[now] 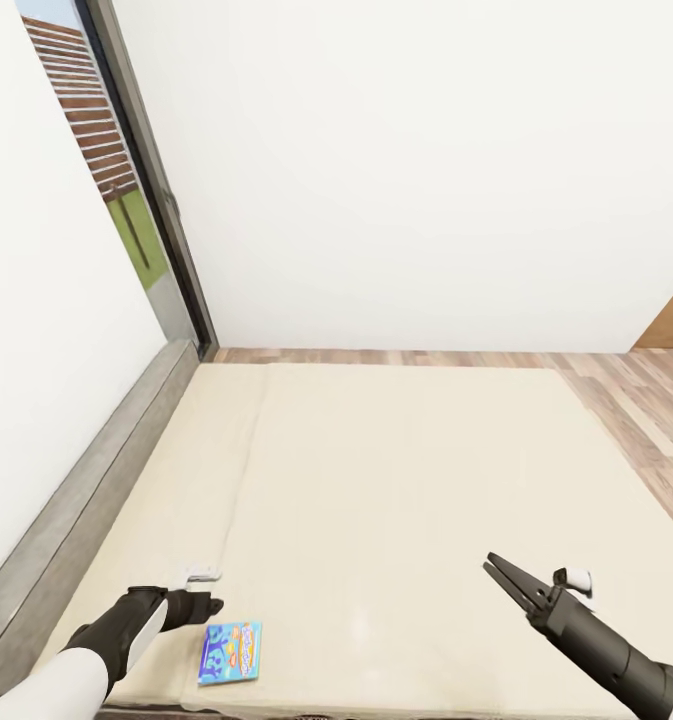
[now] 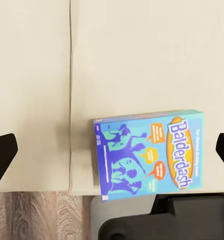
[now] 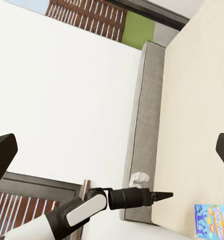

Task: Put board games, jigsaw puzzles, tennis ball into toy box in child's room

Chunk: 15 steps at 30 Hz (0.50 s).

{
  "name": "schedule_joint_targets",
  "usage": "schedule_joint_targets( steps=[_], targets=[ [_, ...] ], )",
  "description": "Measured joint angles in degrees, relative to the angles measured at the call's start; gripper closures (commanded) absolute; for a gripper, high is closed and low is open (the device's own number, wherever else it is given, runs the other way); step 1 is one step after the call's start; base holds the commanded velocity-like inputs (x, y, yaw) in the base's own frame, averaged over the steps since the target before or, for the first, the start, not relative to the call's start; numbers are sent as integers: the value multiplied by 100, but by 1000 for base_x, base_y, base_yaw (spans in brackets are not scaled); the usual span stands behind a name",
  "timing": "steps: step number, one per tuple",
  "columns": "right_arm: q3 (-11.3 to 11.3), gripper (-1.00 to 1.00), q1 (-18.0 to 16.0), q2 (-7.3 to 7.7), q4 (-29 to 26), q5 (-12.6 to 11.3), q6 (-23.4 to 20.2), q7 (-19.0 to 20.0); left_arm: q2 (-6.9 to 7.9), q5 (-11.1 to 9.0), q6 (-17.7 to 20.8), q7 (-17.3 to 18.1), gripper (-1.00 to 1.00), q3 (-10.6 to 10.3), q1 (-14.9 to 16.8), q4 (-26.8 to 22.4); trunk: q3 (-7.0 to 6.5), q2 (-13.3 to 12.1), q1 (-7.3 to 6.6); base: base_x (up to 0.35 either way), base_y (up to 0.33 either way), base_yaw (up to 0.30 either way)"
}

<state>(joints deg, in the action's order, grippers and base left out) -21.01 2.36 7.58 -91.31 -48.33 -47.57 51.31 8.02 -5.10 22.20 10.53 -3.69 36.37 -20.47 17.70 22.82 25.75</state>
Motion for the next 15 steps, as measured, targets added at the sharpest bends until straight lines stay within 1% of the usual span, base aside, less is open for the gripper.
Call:
schedule_joint_targets(
  steps=[15],
  targets=[
    [-33,-100,1,-3,2,7,-4,-23,-8,0,62,-9,-100,2,0,1,136,0,0,0,0,0]
  ],
)
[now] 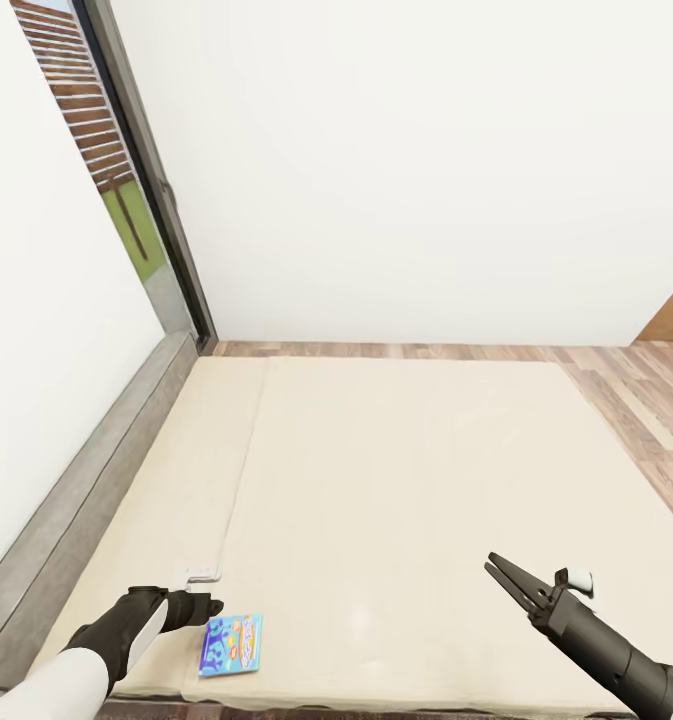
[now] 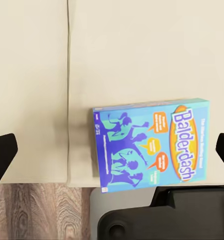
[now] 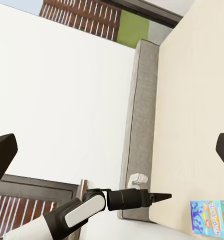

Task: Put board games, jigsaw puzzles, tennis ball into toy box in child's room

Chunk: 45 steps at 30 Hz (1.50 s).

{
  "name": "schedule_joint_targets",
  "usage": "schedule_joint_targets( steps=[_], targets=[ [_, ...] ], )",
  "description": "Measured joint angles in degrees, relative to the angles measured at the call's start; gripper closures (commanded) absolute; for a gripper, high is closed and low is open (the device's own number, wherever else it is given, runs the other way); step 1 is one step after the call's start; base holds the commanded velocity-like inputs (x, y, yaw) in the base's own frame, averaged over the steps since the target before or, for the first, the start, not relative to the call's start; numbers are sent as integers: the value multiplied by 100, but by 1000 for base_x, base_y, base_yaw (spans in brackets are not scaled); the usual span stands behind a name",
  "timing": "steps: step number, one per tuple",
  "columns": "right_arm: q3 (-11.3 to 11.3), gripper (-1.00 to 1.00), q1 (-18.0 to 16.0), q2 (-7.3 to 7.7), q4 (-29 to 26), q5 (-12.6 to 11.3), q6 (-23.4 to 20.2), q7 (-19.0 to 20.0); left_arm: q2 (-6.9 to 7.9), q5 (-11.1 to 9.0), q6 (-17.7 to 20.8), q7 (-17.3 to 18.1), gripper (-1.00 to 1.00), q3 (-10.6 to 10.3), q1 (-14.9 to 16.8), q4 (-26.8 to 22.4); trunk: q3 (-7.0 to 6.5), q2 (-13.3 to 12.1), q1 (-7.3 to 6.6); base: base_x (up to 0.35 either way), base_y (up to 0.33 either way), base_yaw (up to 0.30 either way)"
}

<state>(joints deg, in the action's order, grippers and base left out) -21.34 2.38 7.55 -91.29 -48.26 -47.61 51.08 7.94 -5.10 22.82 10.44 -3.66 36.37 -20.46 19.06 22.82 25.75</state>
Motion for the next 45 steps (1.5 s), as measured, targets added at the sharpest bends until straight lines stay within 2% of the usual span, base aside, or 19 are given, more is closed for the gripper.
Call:
schedule_joint_targets(
  steps=[9,12,16,19,25,33,45],
  targets=[
    [7,-100,0,0,1,1,0,-9,25,12,-21,104,-100,0,0,0,85,0,0,0,0,0],
    [9,-100,0,0,1,1,0,-5,97,15,-34,344,-100,2,0,0,113,0,0,0,0,0],
    [3,-100,0,0,1,1,0,11,242,16,-66,1078,-100,5,0,-7,151,0,0,0,0,0],
    [2,-100,0,0,0,2,0,14,296,17,-82,1351,-100,4,0,-18,179,0,0,0,0,0],
    [1,-100,0,0,-1,2,0,23,401,2,-136,1585,-100,6,0,-40,236,0,0,0,0,0],
    [0,-100,0,0,-7,2,0,25,500,-10,-235,2112,-100,31,0,-45,311,0,0,0,0,0],
    [16,-100,0,0,-7,2,0,3,503,-29,-242,2191,-100,54,5,-69,424,0,0,0,0,0]
  ],
)
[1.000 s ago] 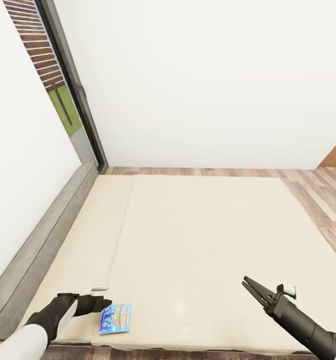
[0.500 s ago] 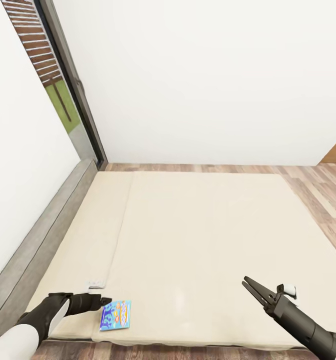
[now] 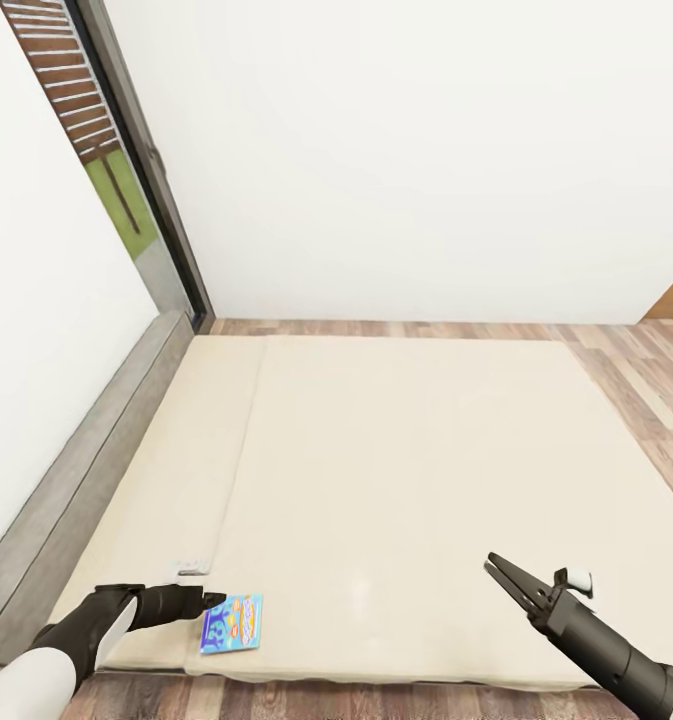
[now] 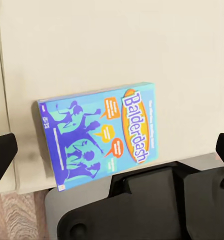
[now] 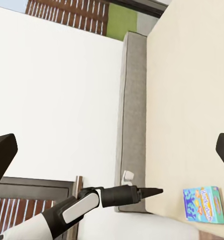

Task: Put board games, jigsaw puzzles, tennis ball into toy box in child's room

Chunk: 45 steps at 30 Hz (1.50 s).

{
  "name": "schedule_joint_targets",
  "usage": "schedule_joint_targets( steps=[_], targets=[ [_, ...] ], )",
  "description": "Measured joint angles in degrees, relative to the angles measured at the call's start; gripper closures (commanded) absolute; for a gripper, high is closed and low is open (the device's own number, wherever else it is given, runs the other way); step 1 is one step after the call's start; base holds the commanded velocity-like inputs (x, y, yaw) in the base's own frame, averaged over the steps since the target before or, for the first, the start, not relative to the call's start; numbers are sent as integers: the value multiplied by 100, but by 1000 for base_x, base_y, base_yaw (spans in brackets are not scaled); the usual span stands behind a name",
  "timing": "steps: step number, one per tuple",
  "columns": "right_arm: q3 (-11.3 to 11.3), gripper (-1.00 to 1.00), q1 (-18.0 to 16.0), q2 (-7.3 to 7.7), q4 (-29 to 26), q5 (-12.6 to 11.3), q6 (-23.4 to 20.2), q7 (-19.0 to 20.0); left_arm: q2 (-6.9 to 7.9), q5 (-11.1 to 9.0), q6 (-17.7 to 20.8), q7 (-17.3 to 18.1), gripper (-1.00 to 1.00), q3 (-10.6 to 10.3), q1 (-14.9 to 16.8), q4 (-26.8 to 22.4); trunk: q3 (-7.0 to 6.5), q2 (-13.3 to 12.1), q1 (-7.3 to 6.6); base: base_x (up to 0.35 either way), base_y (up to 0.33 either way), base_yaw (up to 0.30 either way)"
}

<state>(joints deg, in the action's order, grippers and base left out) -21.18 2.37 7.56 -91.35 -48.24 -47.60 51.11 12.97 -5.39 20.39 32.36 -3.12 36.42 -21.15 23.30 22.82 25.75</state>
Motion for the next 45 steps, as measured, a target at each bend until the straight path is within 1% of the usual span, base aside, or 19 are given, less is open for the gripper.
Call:
schedule_joint_targets(
  steps=[5,15,29,35,45],
  targets=[
    [16,-100,0,-6,-1,4,5,1,-1,-1,0,-11,-100,1,0,1,42,0,0,0,0,0],
    [18,-100,0,-9,-4,9,9,-1,-21,2,2,-23,-100,2,-1,3,80,0,0,0,0,0],
    [28,-100,0,-9,-1,9,9,-11,-45,1,-2,-69,-100,6,1,4,204,0,0,0,0,0],
    [31,-100,0,-5,-1,9,6,-87,-36,-12,-3,-6,-100,9,5,-5,260,0,0,0,0,0],
    [32,-100,0,-1,-1,8,0,-133,-32,-38,1,12,-100,21,174,-73,352,0,0,0,0,0]
  ],
)
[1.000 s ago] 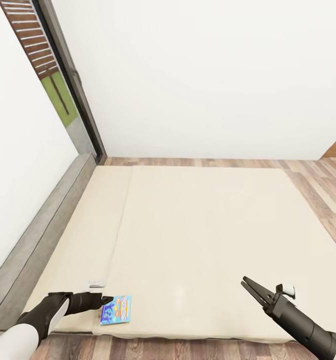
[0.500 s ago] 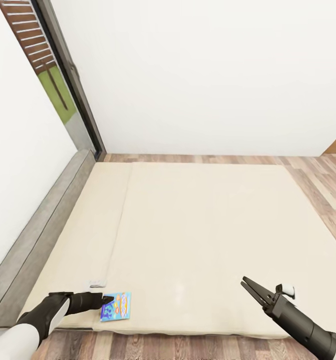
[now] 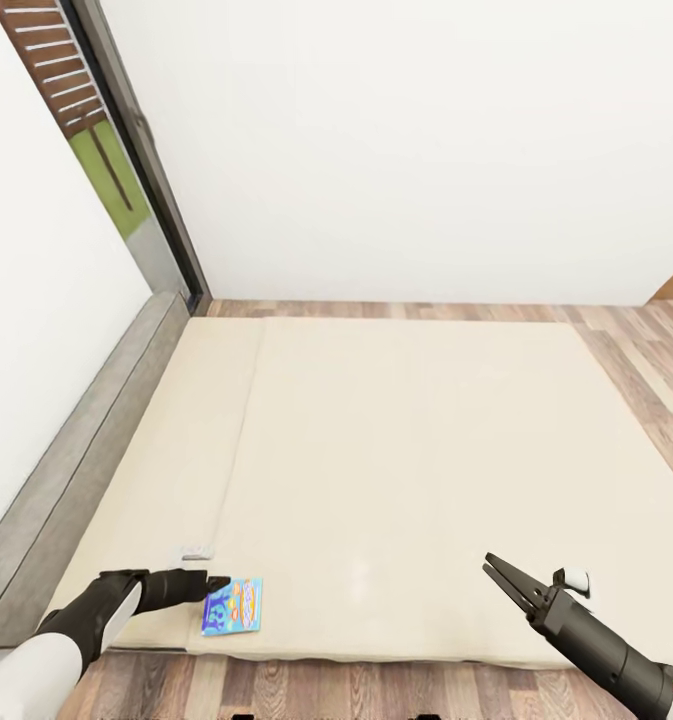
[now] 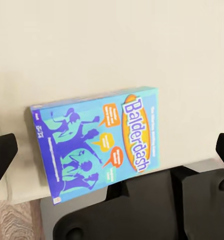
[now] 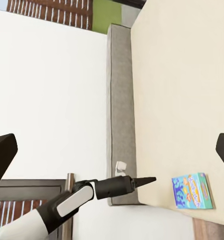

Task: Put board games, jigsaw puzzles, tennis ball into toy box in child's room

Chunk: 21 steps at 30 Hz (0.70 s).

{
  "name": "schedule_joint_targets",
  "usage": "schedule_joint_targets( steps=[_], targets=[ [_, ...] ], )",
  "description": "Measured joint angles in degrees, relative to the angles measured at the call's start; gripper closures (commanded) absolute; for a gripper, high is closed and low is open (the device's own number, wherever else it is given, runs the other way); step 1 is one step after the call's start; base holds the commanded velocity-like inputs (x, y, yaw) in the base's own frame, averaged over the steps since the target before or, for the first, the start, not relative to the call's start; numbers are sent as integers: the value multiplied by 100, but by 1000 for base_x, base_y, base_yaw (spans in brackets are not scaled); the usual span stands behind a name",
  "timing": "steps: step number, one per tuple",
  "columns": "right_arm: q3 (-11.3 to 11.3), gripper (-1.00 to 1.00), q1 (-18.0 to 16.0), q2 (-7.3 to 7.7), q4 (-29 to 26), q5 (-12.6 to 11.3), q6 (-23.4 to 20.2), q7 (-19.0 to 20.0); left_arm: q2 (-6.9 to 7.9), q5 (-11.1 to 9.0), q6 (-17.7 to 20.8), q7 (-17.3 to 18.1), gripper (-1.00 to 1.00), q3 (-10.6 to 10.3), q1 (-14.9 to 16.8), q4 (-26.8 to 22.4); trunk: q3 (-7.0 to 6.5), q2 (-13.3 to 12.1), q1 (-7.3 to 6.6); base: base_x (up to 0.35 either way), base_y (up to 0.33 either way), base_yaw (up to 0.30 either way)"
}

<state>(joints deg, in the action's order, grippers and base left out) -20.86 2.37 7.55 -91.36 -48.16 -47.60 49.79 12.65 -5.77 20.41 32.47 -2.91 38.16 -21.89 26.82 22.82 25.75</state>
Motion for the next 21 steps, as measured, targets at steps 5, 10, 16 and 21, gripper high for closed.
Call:
schedule_joint_targets(
  steps=[5,10,16,21],
  targets=[
    [1,-100,0,0,0,0,0,-3,-9,-51,-11,-4,-100,98,17,-36,46,0,0,0,0,0],
    [5,-100,0,0,0,0,3,-5,-17,-63,-20,-17,-100,186,21,-44,93,0,0,0,0,0],
    [13,-100,0,-3,-2,0,2,-3,-21,-59,-22,-44,-100,211,21,-46,148,0,0,0,0,0],
    [11,-100,0,3,-14,-1,-9,26,-27,-60,-22,-58,-100,216,22,-46,194,0,0,0,0,0]
  ],
)
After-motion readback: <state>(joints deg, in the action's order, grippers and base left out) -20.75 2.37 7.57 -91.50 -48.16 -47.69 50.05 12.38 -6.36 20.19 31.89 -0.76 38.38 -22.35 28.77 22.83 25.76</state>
